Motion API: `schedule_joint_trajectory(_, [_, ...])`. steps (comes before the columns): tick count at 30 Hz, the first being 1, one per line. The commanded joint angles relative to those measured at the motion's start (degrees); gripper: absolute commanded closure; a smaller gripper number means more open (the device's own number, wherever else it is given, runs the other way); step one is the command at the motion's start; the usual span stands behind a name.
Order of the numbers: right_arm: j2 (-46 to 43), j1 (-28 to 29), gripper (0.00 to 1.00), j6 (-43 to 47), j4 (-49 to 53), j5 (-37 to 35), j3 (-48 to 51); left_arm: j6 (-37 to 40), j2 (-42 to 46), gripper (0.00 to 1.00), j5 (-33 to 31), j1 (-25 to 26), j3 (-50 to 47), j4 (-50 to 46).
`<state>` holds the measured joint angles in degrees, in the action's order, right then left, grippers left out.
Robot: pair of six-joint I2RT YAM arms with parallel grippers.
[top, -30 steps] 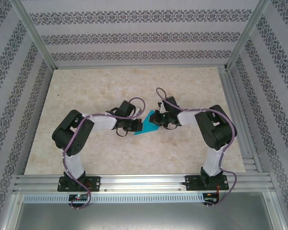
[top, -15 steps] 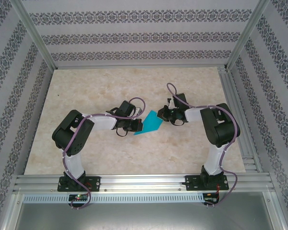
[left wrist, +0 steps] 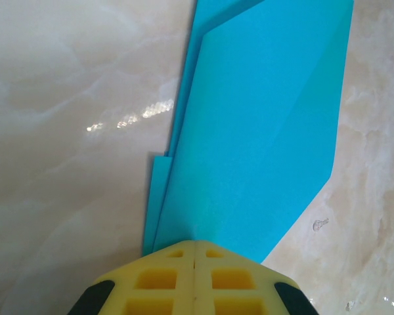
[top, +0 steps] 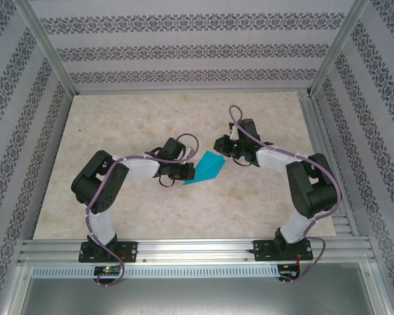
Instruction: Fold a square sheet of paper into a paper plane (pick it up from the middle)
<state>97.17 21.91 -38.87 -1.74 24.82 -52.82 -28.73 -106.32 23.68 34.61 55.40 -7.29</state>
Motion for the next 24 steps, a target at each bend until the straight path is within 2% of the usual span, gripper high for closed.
schedule_joint_trajectory(1, [0.88, 3.93, 0.91, -0.5, 0.41, -1.52, 1.91, 0.78, -2.42, 0.96, -3.37, -0.16, -2.57, -8.18])
schedule_joint_trajectory(8, [5.57, 10.11, 0.91, -1.89, -1.47, -0.03, 1.55, 0.78, -2.4, 0.96, -3.3, -0.08, -2.53, -8.23])
schedule_joint_trajectory(20, [10.62, 9.82, 0.92, -5.68, -7.11, 2.05, 4.89, 0.69, -1.7, 0.97, -3.52, -0.08, -2.66, -8.54])
schedule_joint_trajectory(24, [10.85, 9.19, 0.92, -4.81, -5.42, 0.82, 5.19, 0.79, -1.85, 0.97, -3.6, -0.09, -2.65, -8.71])
